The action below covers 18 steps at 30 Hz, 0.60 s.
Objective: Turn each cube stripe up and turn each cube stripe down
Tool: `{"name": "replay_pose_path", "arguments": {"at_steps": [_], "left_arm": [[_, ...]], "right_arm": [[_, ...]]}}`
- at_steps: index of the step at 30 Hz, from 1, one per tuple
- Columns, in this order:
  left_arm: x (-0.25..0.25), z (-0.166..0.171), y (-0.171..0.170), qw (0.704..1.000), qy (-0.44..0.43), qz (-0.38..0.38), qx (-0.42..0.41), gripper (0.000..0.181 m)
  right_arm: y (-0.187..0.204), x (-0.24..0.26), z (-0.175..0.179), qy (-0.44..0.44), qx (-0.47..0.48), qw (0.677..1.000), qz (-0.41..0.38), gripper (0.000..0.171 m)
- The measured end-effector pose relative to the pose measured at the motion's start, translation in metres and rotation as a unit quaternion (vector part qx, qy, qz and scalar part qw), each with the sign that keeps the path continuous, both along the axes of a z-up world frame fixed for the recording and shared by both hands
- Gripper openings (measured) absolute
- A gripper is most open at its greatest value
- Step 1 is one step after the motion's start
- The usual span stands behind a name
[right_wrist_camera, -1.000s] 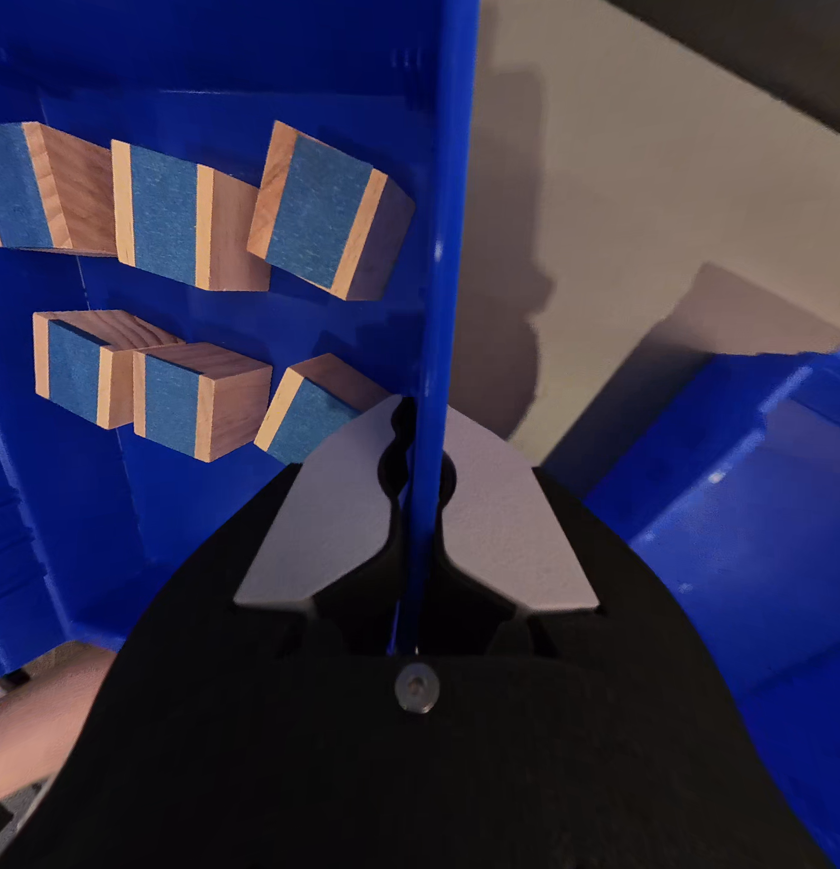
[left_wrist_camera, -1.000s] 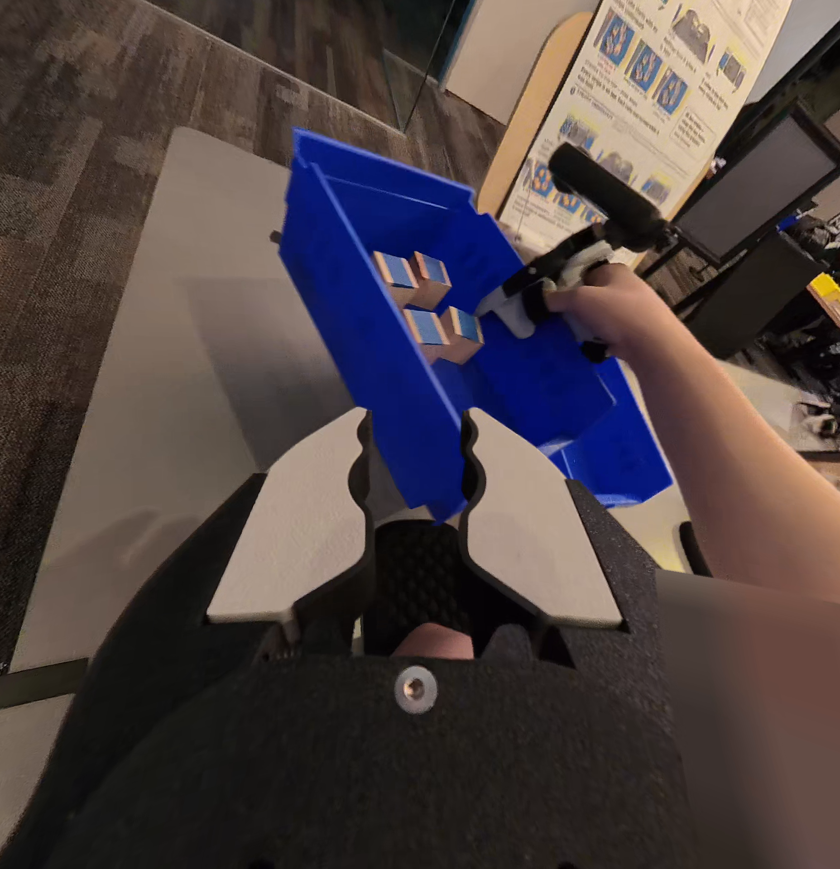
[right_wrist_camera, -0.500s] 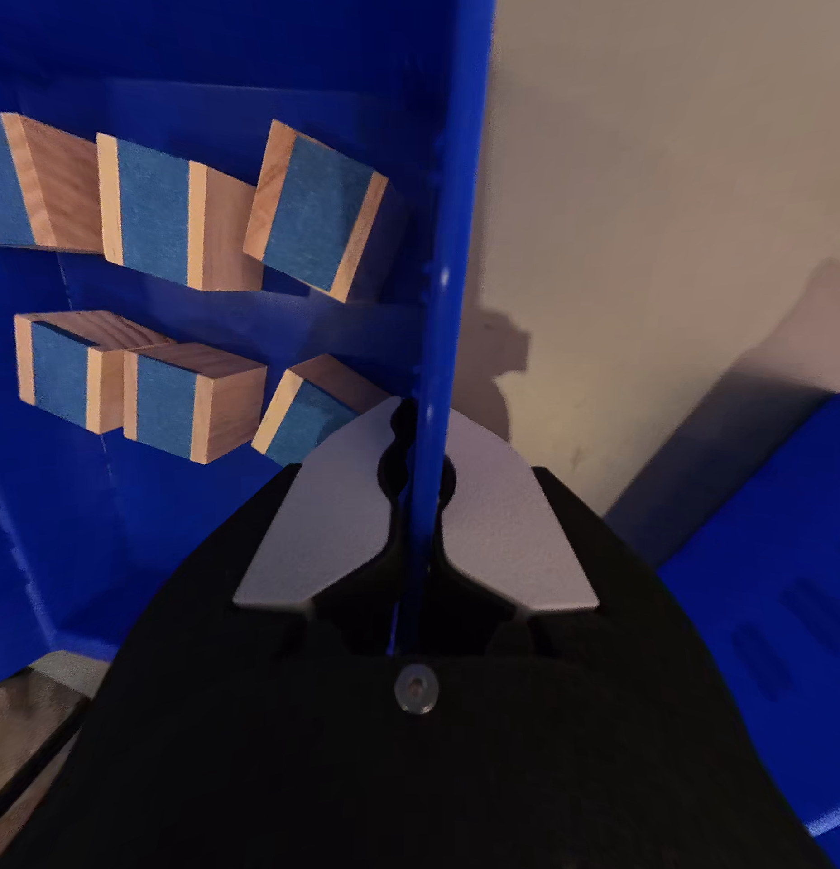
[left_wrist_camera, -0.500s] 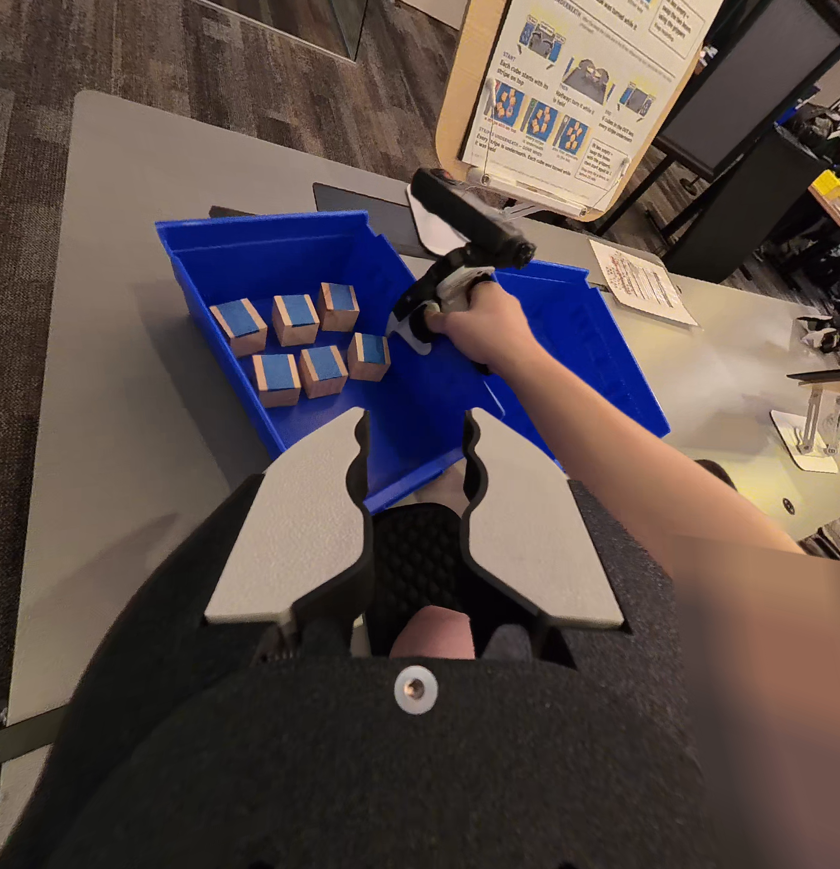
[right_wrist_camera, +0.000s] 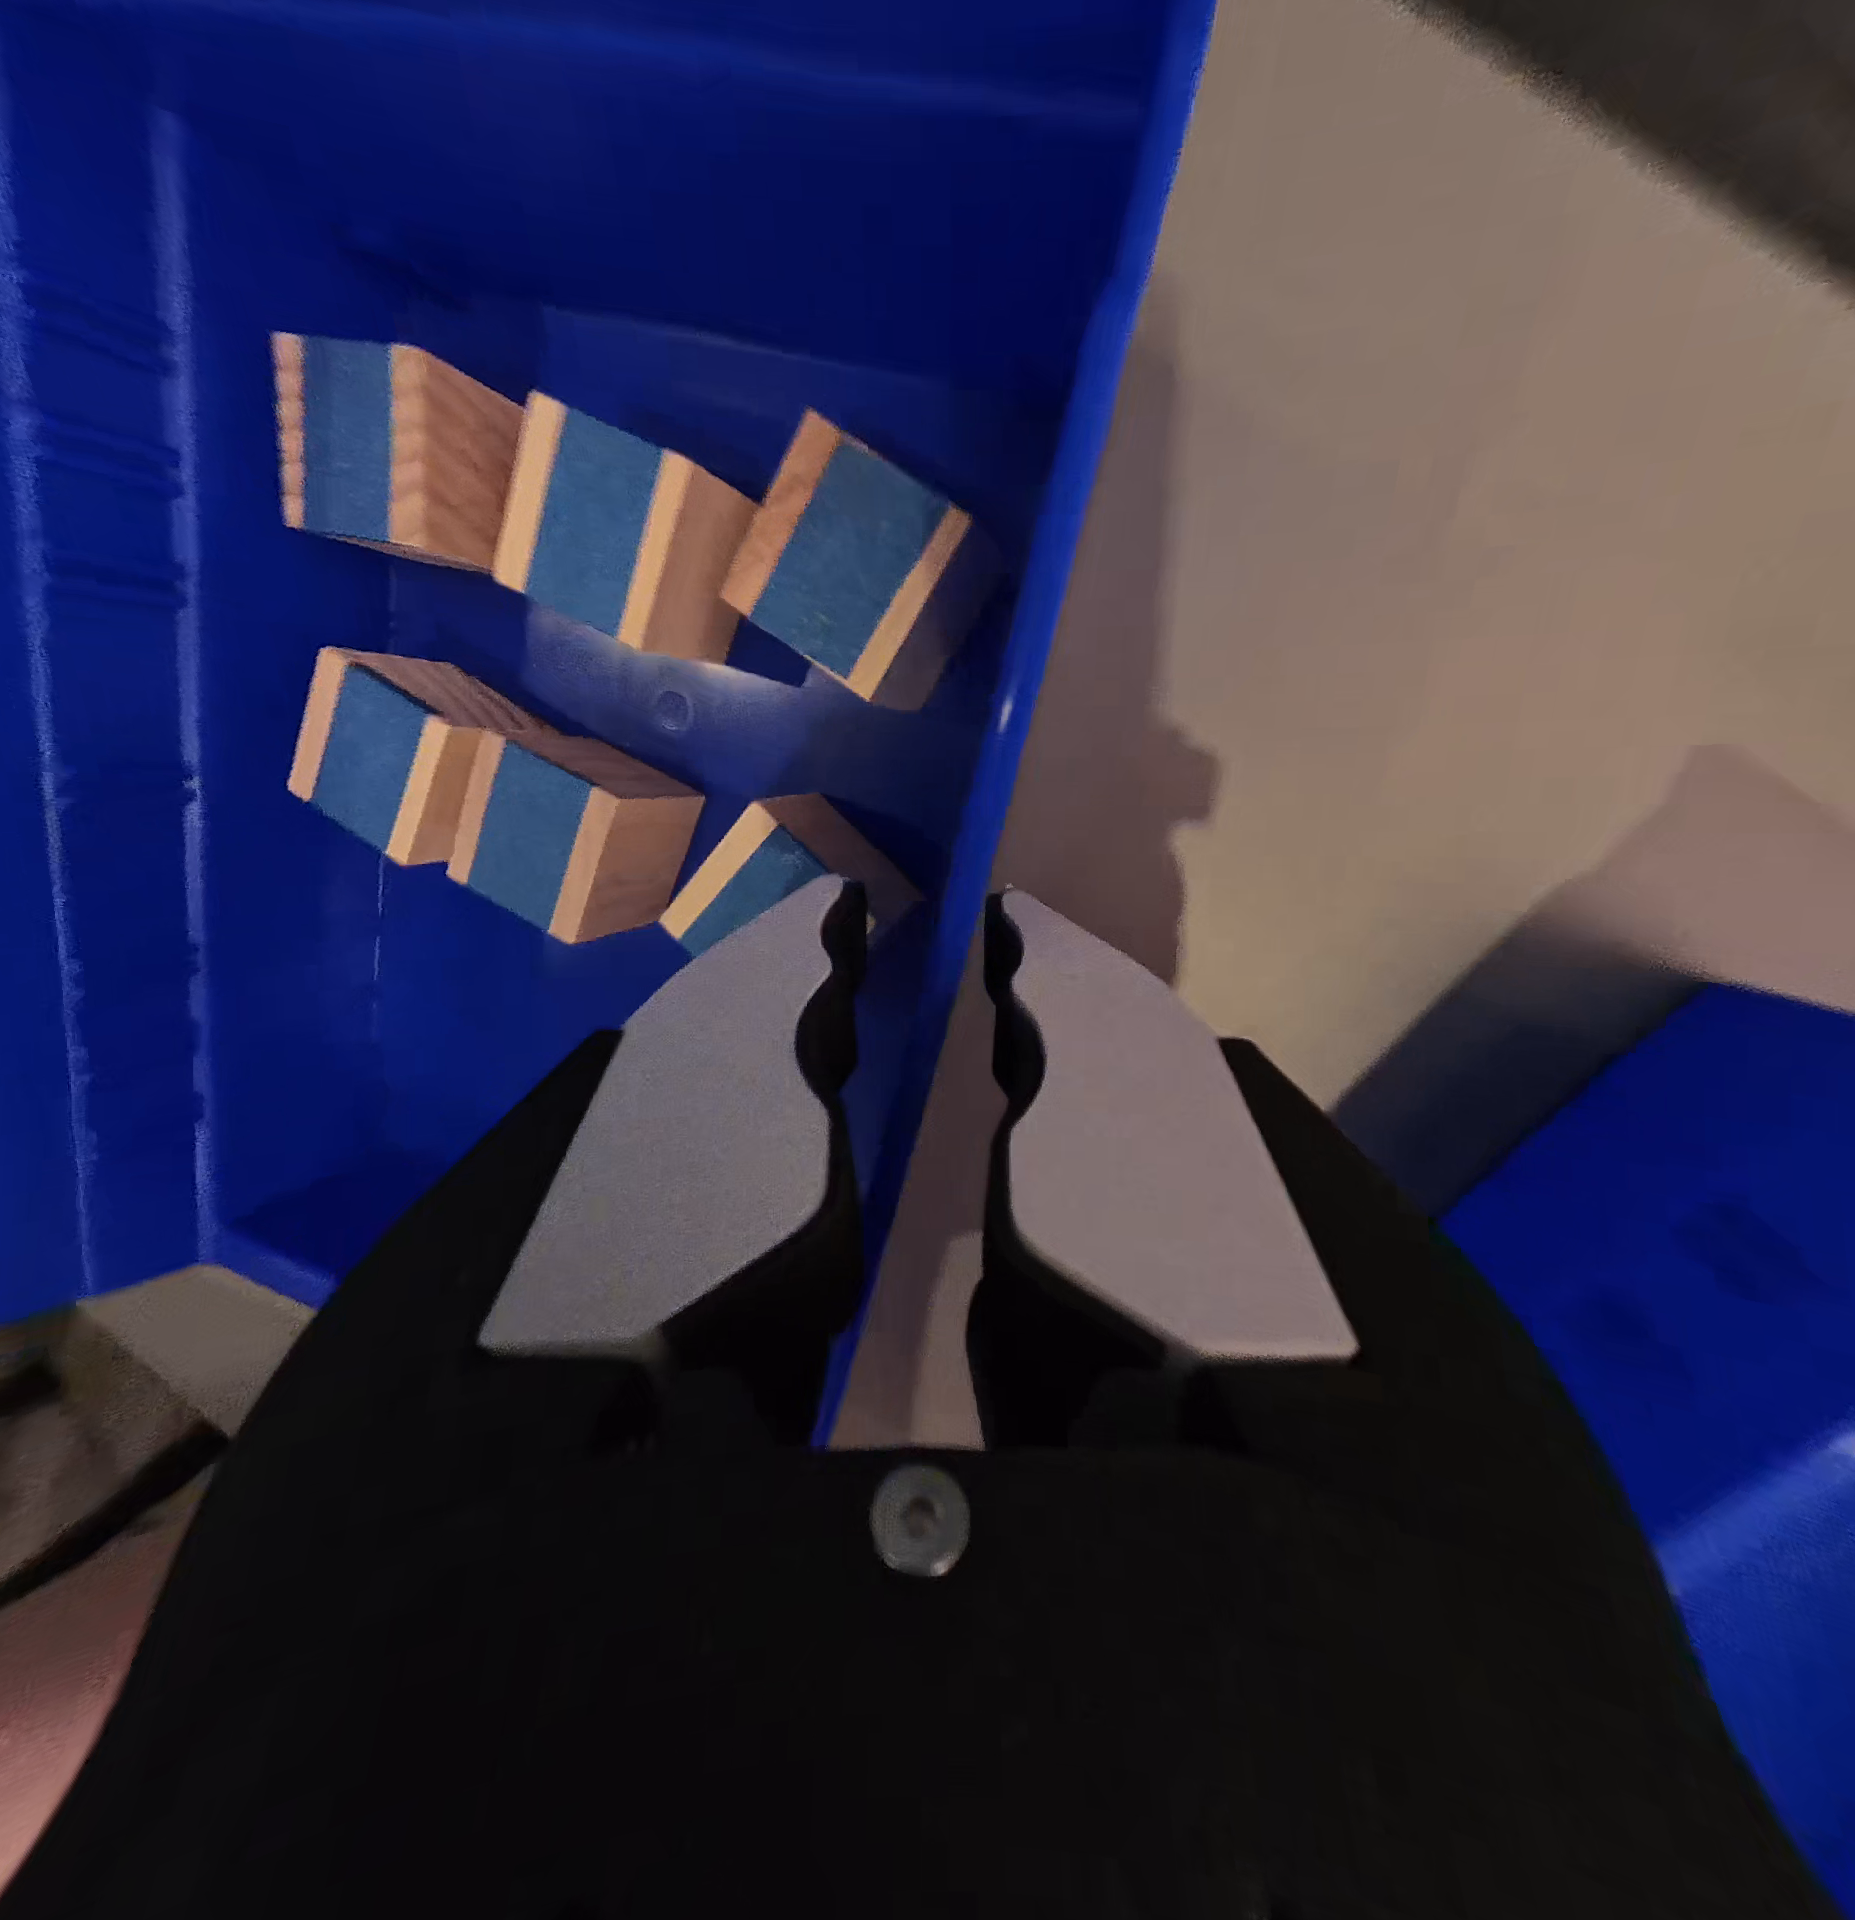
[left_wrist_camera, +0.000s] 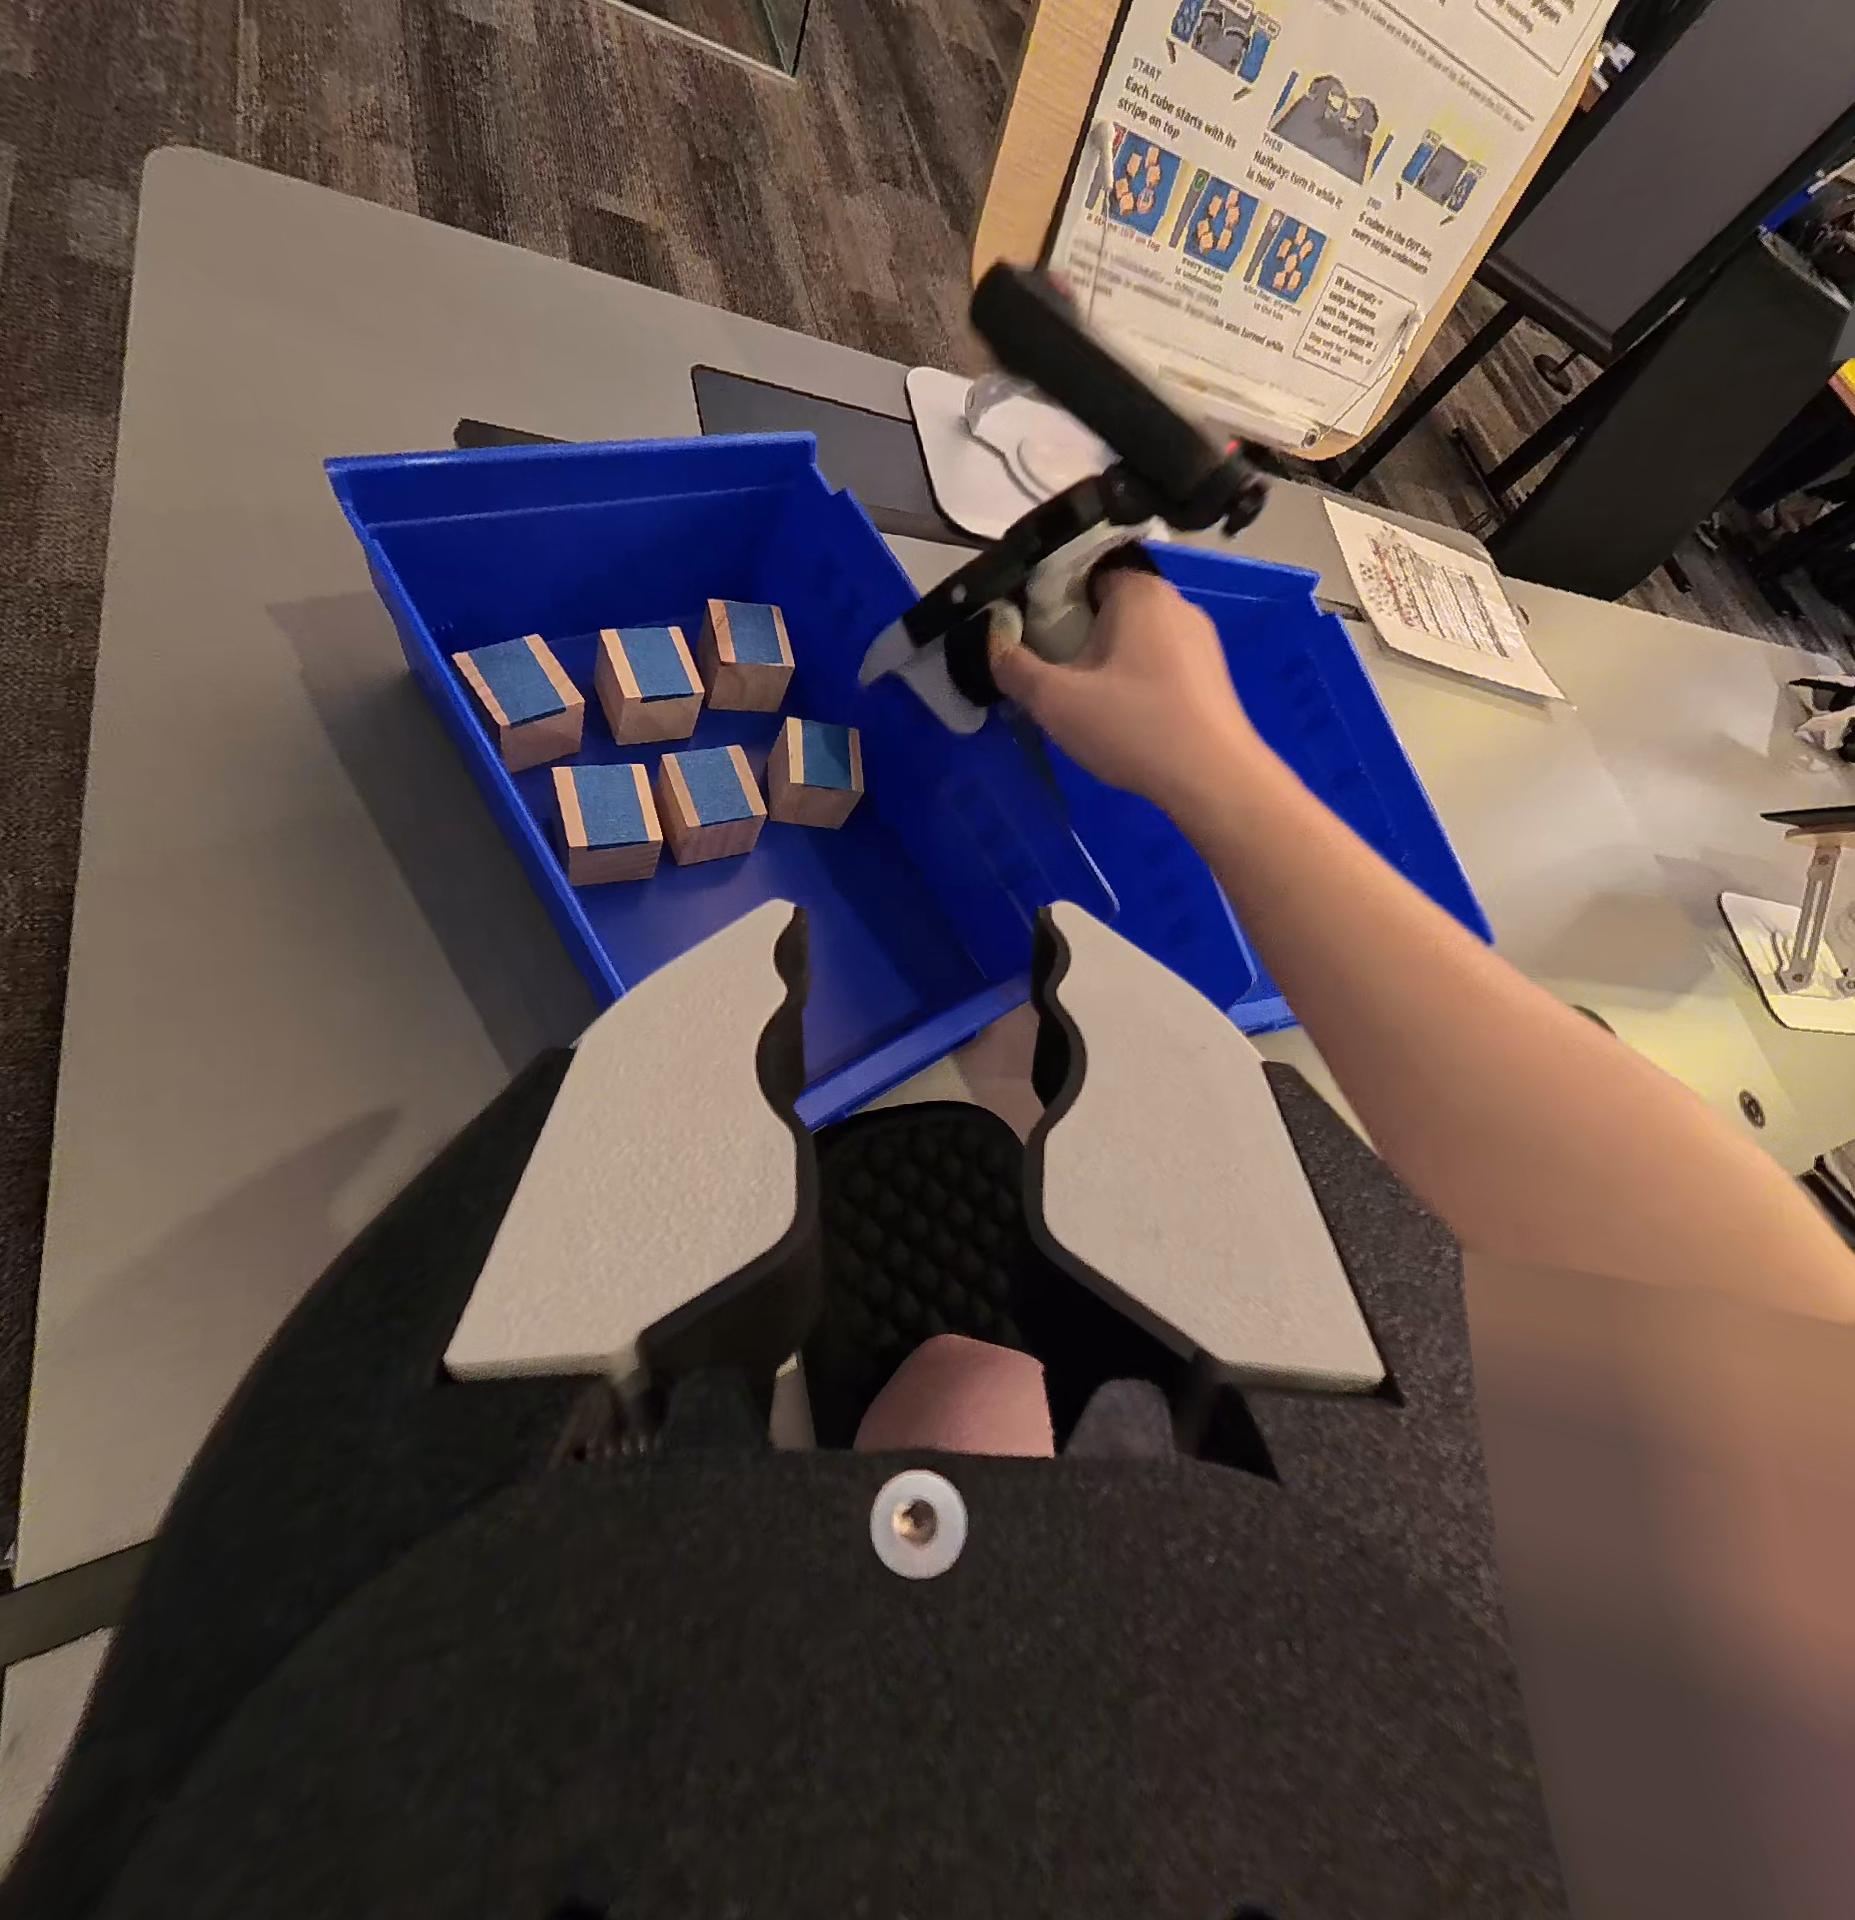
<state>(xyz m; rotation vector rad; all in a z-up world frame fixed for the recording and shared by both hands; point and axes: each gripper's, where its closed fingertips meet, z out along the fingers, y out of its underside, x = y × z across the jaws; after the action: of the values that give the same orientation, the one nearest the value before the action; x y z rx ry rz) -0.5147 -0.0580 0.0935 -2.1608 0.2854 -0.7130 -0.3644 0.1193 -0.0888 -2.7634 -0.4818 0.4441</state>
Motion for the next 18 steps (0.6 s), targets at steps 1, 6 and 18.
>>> {"name": "replay_pose_path", "arguments": {"at_steps": [1, 6, 18], "left_arm": [[0.001, -0.001, 0.000, 1.000, 0.002, -0.003, -0.003, 0.042], [0.004, -0.003, -0.003, 1.000, 0.009, -0.011, -0.007, 0.043], [0.004, -0.006, 0.010, 1.000, 0.003, 0.005, -0.026, 0.044]], "right_arm": [[0.002, 0.005, 0.016, -0.009, 0.029, 0.999, 0.016, 0.023], [-0.015, 0.117, 0.105, -0.170, 0.171, 0.970, 0.029, 0.040], [-0.107, 0.333, 0.012, -0.088, 0.026, 0.981, -0.168, 0.059]]}}
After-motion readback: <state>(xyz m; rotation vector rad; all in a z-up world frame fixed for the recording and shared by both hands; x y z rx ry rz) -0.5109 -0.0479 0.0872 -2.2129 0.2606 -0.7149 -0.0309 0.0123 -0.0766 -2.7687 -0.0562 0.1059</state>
